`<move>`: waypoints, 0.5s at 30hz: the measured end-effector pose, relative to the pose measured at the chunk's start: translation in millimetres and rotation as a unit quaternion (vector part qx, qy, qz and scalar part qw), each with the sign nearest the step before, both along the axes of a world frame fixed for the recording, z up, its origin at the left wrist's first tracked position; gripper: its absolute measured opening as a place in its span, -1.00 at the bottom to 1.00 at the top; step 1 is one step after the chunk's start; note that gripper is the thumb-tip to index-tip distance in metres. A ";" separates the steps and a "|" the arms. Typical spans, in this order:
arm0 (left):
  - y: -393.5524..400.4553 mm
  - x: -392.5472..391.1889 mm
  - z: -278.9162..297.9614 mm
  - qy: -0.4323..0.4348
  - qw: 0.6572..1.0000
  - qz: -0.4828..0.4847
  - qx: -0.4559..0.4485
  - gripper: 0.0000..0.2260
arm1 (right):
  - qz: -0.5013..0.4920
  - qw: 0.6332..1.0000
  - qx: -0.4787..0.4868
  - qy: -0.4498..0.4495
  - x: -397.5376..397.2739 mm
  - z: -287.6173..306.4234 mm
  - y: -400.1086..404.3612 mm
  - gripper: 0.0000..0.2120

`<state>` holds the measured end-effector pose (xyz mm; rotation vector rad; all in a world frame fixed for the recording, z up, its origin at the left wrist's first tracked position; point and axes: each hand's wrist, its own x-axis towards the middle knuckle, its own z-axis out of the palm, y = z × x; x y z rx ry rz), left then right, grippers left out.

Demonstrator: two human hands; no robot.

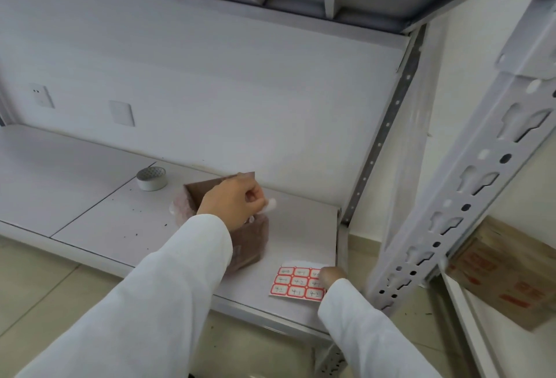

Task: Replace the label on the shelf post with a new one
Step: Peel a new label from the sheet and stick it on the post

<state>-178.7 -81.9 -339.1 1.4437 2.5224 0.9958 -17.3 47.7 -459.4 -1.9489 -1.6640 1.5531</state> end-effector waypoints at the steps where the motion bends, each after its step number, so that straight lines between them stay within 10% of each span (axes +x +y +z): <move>1: -0.1 0.4 0.1 0.001 1.000 -0.002 -0.003 -0.90 | -0.001 1.000 0.000 -0.010 1.7 -1.5 -1.1 -0.72; 5: 1.6 1.8 -1.4 0.030 0.999 -0.005 0.011 -0.84 | 0.024 0.995 0.085 -0.054 -4.5 4.5 -6.5 -0.76; 15: -3.4 27.5 20.3 0.316 0.943 -0.058 0.089 -0.80 | 0.119 0.937 0.018 0.328 -18.6 149.8 -53.7 -0.77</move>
